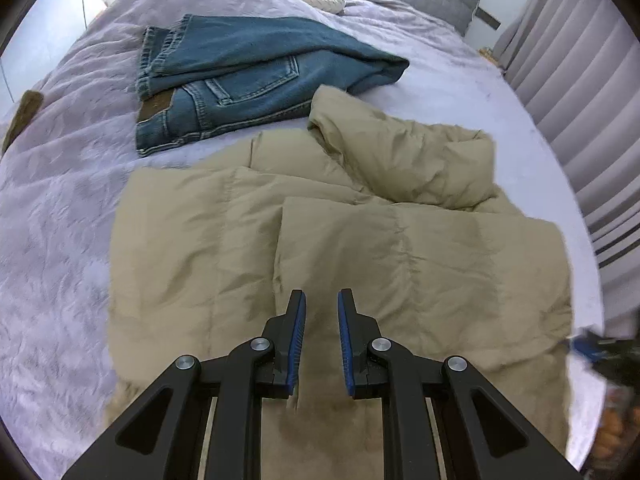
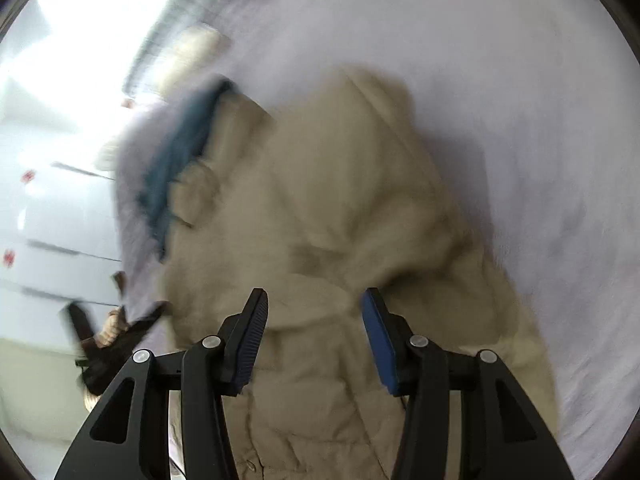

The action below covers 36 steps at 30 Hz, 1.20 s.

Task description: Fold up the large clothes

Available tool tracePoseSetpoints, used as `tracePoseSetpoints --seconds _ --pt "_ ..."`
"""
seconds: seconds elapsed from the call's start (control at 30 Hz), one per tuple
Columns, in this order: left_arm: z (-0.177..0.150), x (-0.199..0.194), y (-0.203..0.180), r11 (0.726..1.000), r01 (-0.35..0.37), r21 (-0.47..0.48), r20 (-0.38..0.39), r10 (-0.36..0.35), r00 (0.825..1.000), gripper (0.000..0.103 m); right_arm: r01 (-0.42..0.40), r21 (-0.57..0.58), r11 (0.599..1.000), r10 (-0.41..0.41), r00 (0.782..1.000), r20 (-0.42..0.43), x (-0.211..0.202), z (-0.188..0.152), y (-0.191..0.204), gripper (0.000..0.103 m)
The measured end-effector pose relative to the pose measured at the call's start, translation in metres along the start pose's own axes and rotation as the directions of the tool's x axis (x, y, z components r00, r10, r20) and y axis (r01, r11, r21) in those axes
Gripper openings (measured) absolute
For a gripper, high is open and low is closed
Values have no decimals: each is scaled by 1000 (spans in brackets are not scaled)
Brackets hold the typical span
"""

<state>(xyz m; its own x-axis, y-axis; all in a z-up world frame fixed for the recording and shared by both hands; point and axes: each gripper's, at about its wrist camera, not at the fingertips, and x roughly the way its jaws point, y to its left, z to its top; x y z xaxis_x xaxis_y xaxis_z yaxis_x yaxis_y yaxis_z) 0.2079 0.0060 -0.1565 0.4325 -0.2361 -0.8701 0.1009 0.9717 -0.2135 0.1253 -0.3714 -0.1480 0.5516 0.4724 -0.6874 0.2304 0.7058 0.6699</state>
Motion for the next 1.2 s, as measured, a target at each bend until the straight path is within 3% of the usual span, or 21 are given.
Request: tracePoseSetpoints --seconds 0.07,0.13,0.27,0.33,0.37,0.4,0.43,0.53,0.63,0.73,0.87,0.97,1.07,1.2 --pt "0 13 -3 999 -39 9 -10 39 999 18 38 -24 999 -36 995 92 -15 21 4 53" --pt "1 23 -1 999 -45 -2 -25 45 999 18 60 64 996 -68 991 117 -9 50 -14 55" --pt "1 25 -1 998 -61 9 -30 61 998 18 -31 304 952 17 999 47 43 90 -69 55" --pt "2 27 -1 997 -70 22 -35 71 997 18 -34 343 939 37 999 -2 68 98 -78 52" --pt "3 28 -1 997 -73 25 -36 74 997 18 -52 330 942 55 998 0 75 101 -75 43" --pt "5 29 0 997 -76 25 -38 77 996 18 -39 292 956 40 999 2 79 104 -68 26" --pt "6 31 -1 997 -78 26 -40 79 996 18 8 246 969 -9 1000 3 82 107 -62 25" --pt "7 42 -10 997 -71 42 -52 73 996 18 120 186 975 -119 993 -18 97 113 -67 23" --pt "7 55 -23 994 -72 88 -54 77 996 18 179 179 967 -182 983 -2 105 111 -81 23" --pt "4 64 -27 990 -84 110 -53 90 995 18 163 206 965 -169 986 11 98 110 -89 24" --pt "5 62 -20 993 -61 96 -64 68 996 18 229 146 963 -239 969 62 62 101 -73 24" --pt "8 50 -13 996 -69 61 -60 73 996 18 246 93 965 -255 961 108 29 81 -57 24" --pt "8 24 -11 999 -36 37 9 36 999 18 243 13 970 -243 961 129 4 52 -37 24" --pt "-2 14 -12 998 -36 57 22 35 999 18 270 -75 960 -261 959 107 5 27 -27 24"
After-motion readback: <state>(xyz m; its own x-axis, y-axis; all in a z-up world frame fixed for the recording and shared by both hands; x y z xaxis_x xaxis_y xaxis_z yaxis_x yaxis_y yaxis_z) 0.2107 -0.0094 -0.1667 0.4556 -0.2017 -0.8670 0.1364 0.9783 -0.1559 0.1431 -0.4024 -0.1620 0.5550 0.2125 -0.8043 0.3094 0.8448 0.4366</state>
